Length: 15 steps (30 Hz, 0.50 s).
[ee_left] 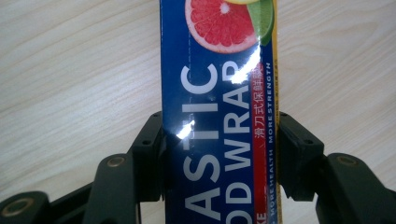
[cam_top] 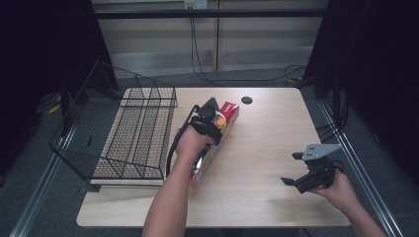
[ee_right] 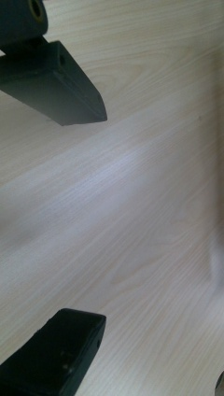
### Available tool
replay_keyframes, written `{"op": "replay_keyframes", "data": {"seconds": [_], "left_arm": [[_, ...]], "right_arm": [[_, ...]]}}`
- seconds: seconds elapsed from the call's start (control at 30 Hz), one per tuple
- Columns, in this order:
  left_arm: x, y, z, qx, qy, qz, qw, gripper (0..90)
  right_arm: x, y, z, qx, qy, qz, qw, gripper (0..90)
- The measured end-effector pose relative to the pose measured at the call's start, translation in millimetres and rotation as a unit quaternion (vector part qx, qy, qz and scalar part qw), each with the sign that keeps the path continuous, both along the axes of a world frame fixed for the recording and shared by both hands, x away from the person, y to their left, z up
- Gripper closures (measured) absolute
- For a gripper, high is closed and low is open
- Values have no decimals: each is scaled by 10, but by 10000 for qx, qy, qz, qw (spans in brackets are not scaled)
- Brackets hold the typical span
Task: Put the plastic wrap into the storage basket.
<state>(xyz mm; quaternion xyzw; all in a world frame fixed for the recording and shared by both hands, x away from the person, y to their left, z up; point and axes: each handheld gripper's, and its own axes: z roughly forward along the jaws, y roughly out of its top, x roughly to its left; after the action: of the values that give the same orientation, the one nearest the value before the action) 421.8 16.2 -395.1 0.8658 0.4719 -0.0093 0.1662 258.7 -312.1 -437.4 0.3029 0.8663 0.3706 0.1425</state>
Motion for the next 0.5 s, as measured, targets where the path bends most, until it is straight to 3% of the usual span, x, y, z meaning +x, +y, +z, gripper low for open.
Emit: {"op": "replay_keyframes", "data": {"seconds": [0.27,0.33,0.5], "left_arm": [[30,84,164,-95,56,148,9998,446],[36,99,231,-217,61,206,9995,446],[49,108,330,-112,58,230,9997,446]], "right_arm": [[7,0,-1,36,3,30,10000,26],[3,9,-5,4,2,27,10000,17],[10,14,-11,8,-10,28,10000,16]]}}
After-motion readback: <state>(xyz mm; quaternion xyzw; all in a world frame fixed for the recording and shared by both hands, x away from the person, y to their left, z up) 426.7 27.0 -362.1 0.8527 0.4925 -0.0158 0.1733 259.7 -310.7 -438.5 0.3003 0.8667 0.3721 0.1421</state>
